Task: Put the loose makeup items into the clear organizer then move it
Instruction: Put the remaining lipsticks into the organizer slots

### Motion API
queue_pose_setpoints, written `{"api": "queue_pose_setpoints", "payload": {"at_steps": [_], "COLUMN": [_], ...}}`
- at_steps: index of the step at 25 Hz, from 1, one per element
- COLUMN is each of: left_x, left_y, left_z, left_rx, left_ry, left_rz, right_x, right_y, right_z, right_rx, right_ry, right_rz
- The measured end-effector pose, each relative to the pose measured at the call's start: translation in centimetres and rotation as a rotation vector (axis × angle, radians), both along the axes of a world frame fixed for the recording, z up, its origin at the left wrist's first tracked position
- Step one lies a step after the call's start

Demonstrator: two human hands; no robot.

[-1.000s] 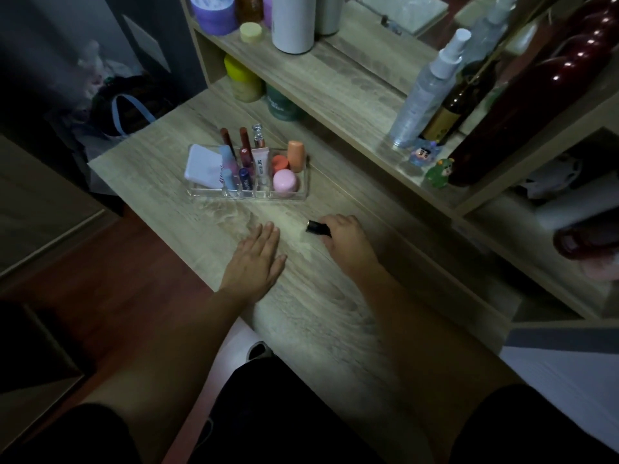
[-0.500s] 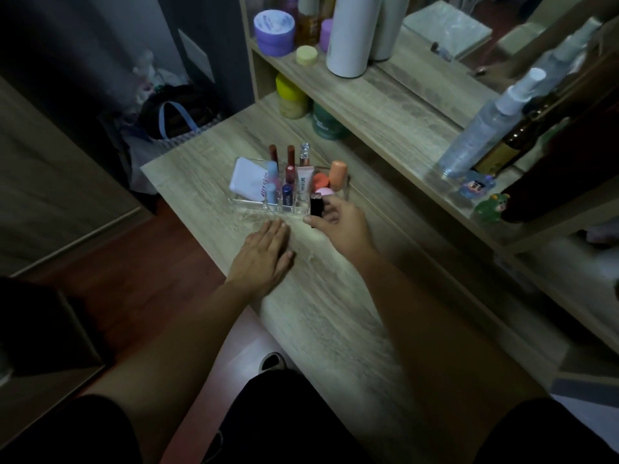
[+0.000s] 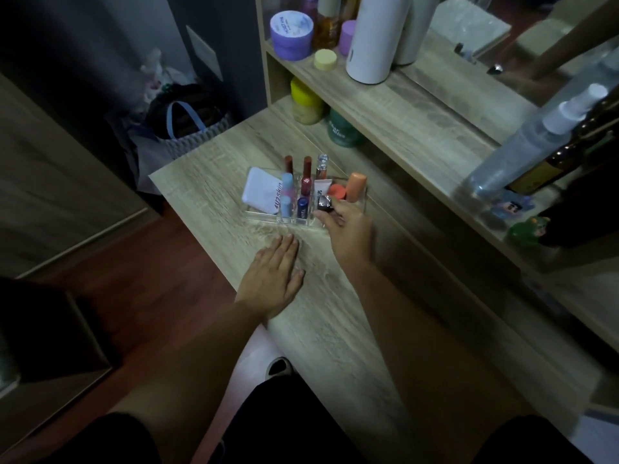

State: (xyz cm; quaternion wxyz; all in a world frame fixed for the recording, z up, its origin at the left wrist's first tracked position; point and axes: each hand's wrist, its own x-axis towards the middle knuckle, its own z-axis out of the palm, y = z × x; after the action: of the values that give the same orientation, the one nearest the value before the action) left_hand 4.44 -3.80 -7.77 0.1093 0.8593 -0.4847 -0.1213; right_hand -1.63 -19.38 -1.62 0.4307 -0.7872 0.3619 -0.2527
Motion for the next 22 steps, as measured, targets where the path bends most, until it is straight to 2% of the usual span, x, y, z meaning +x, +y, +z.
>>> {"api": "queue_pose_setpoints", "payload": {"at_steps": [10, 15, 22], "left_x": [0.1, 0.1, 0.0], "left_y": [0.1, 0.1, 0.1], "left_z": [-0.2, -0.2, -0.3], "left_rx": [-0.038, -0.055, -0.07], "left_ry": [-0.002, 0.0, -0.007], "left_rz": [0.0, 0.005, -0.007], "right_x": [0.6, 1.1, 1.6], "right_y": [1.3, 1.4, 1.8], "right_z": [-1.7, -1.7, -1.8], "right_rx": [-0.082, -0.014, -0.049], "right_ry": [0.038, 0.024, 0.073], "right_rz": [-0.063, -0.138, -0.18]}}
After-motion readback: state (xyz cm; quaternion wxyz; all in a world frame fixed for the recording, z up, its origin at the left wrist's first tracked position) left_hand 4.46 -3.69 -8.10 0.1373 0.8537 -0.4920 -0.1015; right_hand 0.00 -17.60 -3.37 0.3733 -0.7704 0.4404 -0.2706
